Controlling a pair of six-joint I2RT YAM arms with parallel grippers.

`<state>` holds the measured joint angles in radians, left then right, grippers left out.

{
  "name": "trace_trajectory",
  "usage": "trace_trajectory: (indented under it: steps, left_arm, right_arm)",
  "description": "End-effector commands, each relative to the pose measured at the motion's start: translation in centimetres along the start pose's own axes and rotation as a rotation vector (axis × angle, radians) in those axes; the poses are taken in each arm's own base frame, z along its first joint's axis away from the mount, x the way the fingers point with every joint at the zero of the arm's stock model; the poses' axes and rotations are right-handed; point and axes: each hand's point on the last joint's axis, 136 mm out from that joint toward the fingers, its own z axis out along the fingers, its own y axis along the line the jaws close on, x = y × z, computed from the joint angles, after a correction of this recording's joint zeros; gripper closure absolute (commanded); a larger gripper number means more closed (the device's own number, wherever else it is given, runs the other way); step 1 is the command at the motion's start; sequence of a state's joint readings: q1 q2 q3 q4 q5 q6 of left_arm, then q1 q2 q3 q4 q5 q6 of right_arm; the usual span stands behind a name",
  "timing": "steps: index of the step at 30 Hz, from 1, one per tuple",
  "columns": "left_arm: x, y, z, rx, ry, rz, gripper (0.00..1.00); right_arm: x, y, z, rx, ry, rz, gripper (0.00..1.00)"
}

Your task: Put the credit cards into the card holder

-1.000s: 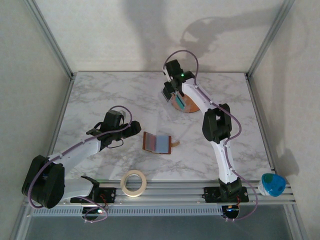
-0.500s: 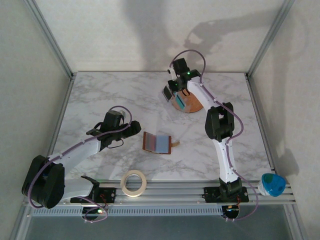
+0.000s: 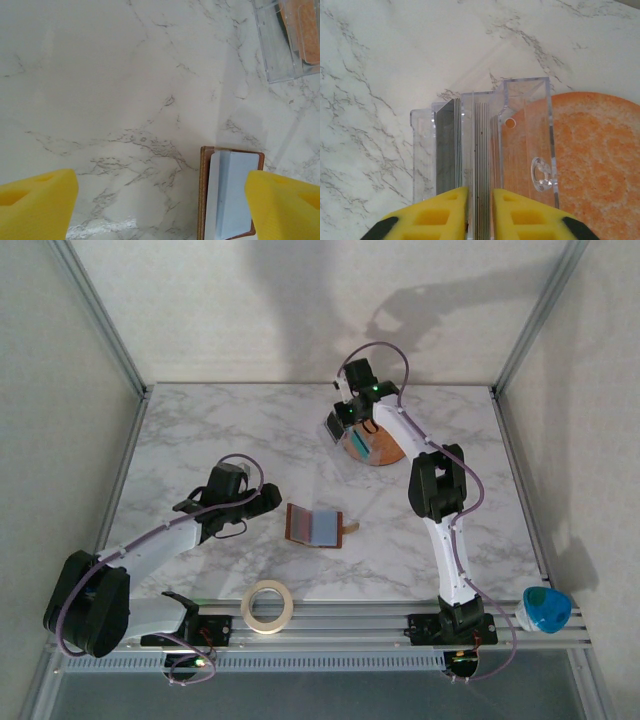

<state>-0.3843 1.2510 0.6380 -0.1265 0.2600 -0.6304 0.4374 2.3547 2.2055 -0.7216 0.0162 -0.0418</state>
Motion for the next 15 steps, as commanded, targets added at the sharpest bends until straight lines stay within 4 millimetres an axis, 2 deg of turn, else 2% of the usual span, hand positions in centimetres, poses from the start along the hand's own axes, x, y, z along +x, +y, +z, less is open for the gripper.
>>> trace_trajectory:
  steps: [1,5,12,15]
  left_arm:
    - [-0.23,0.23,-0.42,-0.005,-0.035,-0.01,0.14]
    - [0.1,0.41,-0.13,-0.026,-0.009,-0.001,0.14]
    - [0.23,0.53,-0.15,-0.033,-0.01,0.004,0.14]
    - [0.11,0.56,-0.32,-0.034,-0.025,0.006,0.14]
  right_arm:
    - [-0.47,-0.61,-0.02,0.06,-0.007,-0.043,0.79]
    - [-0.65,-1.23,-0.15,0.098,-0.009,-0.071,0.8]
    - [-0.76,-0.83,-0.29,0.147,-0.006,-0.132,0.79]
    - [-0.62,-0.66,-0.02,0.164,0.007,-0.157,0.82]
